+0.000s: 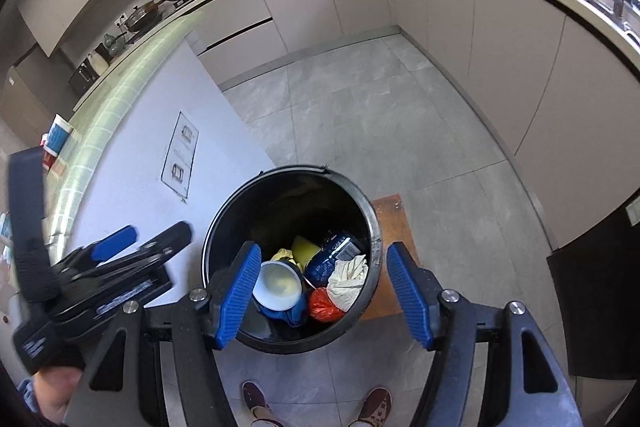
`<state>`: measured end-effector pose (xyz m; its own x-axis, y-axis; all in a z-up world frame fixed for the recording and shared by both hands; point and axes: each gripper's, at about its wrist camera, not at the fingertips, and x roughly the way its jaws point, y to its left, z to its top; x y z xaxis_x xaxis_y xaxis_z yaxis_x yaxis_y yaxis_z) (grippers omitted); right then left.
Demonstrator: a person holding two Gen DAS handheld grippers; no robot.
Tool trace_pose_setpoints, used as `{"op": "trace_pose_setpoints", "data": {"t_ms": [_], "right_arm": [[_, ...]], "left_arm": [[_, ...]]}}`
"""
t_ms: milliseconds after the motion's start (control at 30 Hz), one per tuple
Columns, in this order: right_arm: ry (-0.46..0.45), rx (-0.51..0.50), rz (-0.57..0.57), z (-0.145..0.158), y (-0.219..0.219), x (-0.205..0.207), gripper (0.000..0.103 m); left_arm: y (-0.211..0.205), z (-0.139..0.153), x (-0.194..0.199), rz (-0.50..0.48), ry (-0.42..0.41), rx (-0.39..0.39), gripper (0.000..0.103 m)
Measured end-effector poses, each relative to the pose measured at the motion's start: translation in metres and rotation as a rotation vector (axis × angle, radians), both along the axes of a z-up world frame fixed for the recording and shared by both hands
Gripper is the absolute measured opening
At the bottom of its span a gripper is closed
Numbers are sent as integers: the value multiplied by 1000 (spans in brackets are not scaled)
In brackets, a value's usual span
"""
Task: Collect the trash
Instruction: 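Move both open tools back to the island toward the red and blue cups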
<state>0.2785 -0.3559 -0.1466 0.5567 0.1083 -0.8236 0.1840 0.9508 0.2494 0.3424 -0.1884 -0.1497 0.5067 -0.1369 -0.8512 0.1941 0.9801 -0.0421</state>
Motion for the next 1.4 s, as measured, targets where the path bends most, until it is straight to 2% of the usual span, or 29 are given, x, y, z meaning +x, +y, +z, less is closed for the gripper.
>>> {"op": "trace_pose_setpoints", "data": {"t_ms": [233, 367, 567, 633, 800, 1033, 1167, 1400], "right_arm": [[16, -32, -19, 45, 13, -14, 68], [5, -40, -21, 77, 37, -26, 68], [-50, -10, 8, 122, 105, -37, 68], [-75, -17, 28, 135, 133, -37, 68], [-123, -2, 81, 150, 218, -25, 71], [-120, 40, 162, 138, 337, -5, 71], [-103, 55, 205, 133, 382, 8, 71], [-116, 17, 283, 141, 426, 47, 71]], "left_arm": [[18, 64, -24, -48, -24, -98, 85], [38, 98, -39, -86, -48, -110, 85], [107, 135, -52, -85, -81, -147, 85], [136, 141, -54, -71, -101, -135, 85], [216, 136, -49, 2, -128, -97, 85], [326, 119, -31, 134, -130, -43, 85], [367, 115, -13, 194, -121, -32, 85], [397, 103, 25, 284, -121, -49, 85]]}}
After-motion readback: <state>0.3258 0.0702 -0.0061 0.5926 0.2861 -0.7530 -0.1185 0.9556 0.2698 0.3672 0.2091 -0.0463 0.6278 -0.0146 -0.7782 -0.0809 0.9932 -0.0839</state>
